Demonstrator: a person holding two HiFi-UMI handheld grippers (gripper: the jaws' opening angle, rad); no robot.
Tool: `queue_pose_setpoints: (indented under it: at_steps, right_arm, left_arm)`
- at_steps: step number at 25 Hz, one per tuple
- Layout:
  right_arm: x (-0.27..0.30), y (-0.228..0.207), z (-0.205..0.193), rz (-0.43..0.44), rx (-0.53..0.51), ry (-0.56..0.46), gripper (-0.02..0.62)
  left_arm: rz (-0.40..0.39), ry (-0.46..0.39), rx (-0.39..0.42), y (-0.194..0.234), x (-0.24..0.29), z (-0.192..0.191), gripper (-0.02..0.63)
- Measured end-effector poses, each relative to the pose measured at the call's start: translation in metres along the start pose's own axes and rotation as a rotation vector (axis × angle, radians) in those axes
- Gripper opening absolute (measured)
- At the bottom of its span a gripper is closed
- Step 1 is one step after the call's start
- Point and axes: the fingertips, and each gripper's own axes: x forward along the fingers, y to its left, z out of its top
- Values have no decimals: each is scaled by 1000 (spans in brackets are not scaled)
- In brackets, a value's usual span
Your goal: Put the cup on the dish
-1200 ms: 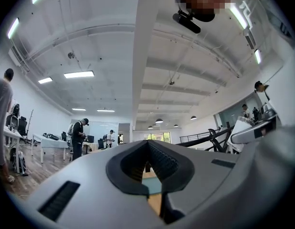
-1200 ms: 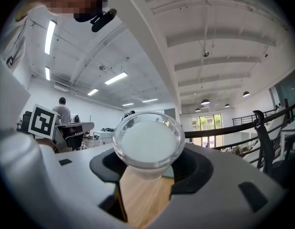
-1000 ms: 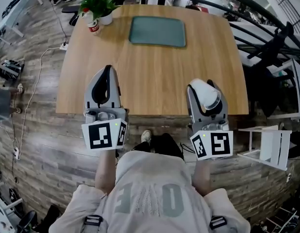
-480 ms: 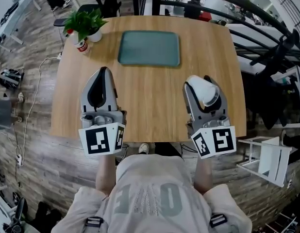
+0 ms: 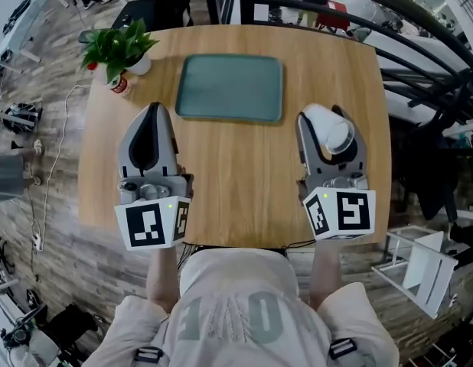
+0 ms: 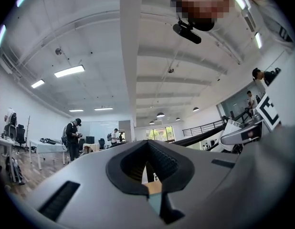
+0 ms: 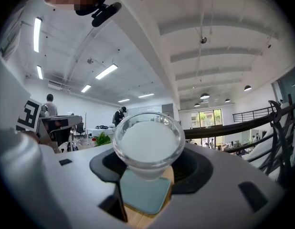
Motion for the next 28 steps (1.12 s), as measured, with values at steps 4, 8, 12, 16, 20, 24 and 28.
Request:
queue_pose_setpoints:
  at_steps: [4, 8, 12, 16, 20, 24, 28]
  right_arm:
    - [24, -7, -2, 1, 8, -12, 261]
    - [60, -13, -8, -21, -30, 4, 261]
    - [94, -17, -14, -42, -61, 34, 261]
    - [126, -23, -36, -40, -76, 79, 261]
    - [162, -29, -74, -37, -66, 161, 261]
    - [197, -33, -122, -18, -88, 277, 261]
    - [231, -43, -163, -31, -83, 380, 261]
  left_arm:
    - [-39, 8, 8, -10, 21, -10, 9]
    - [-60, 6, -35, -5, 50, -31, 9]
    - [-73, 31, -81, 4, 70, -54, 9]
    - [-48, 74, -72, 13, 81, -78, 9]
    - [-40, 126, -41, 13, 90, -102, 9]
    - [-56, 199, -48, 7, 92, -131, 9]
    - [-110, 256, -54, -7, 96, -157, 9]
